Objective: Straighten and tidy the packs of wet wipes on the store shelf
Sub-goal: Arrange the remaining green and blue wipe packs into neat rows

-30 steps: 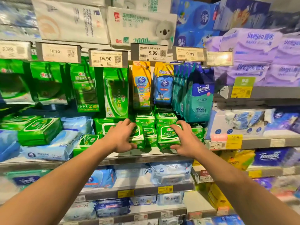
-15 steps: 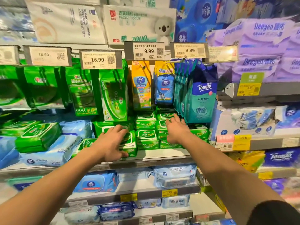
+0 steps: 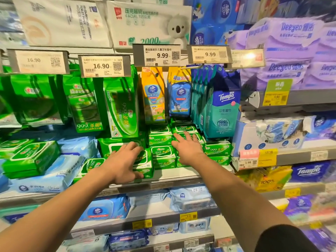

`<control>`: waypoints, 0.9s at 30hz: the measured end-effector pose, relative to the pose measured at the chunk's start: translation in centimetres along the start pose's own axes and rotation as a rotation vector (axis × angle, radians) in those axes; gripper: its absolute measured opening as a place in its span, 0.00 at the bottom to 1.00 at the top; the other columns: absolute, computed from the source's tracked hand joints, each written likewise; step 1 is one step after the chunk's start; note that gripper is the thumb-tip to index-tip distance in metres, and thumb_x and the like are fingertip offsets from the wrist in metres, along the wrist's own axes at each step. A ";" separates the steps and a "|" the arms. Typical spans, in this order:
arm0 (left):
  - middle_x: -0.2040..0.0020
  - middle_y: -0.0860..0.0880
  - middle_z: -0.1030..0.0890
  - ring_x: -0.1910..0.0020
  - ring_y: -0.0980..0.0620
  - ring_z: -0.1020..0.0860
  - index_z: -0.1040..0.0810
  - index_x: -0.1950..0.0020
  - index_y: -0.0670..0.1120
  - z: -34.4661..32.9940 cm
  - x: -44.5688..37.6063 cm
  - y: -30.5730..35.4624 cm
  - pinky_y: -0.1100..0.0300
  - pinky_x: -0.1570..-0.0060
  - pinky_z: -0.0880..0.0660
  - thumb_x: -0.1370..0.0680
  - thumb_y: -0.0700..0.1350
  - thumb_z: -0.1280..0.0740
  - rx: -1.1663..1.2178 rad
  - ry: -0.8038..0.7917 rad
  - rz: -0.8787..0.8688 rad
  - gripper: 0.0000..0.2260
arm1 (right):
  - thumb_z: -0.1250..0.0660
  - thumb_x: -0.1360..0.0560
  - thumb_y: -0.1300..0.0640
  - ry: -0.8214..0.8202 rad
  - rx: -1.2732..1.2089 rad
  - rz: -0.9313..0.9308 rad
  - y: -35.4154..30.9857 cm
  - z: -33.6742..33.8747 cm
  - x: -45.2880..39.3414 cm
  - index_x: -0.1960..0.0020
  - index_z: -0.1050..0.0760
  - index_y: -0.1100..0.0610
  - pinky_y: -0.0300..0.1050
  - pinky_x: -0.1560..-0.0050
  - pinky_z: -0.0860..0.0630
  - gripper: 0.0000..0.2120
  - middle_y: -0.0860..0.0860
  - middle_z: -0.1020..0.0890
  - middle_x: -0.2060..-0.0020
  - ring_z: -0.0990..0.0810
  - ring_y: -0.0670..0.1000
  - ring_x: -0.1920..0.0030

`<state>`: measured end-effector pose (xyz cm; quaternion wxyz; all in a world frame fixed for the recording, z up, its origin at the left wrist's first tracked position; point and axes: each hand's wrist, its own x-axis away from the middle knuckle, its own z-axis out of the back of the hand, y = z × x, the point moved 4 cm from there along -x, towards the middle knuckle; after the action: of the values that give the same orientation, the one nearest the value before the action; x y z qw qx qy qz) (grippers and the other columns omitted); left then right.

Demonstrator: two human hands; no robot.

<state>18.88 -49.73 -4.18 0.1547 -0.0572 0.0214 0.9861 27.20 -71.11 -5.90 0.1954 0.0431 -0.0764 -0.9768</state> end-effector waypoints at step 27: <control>0.33 0.45 0.34 0.32 0.42 0.34 0.38 0.27 0.48 1.2 -3.6 4.0 0.40 0.38 0.30 0.32 0.58 0.25 0.009 0.011 0.043 0.39 | 0.40 0.23 0.43 0.147 0.017 0.061 0.8 -0.7 7.4 0.21 0.63 0.45 0.59 0.24 0.58 0.40 0.48 0.67 0.23 0.67 0.56 0.23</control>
<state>20.96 -54.56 -2.45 0.1338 -0.0616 0.0279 0.9887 20.76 -74.76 -6.82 0.2300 0.1138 -0.0713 -0.9639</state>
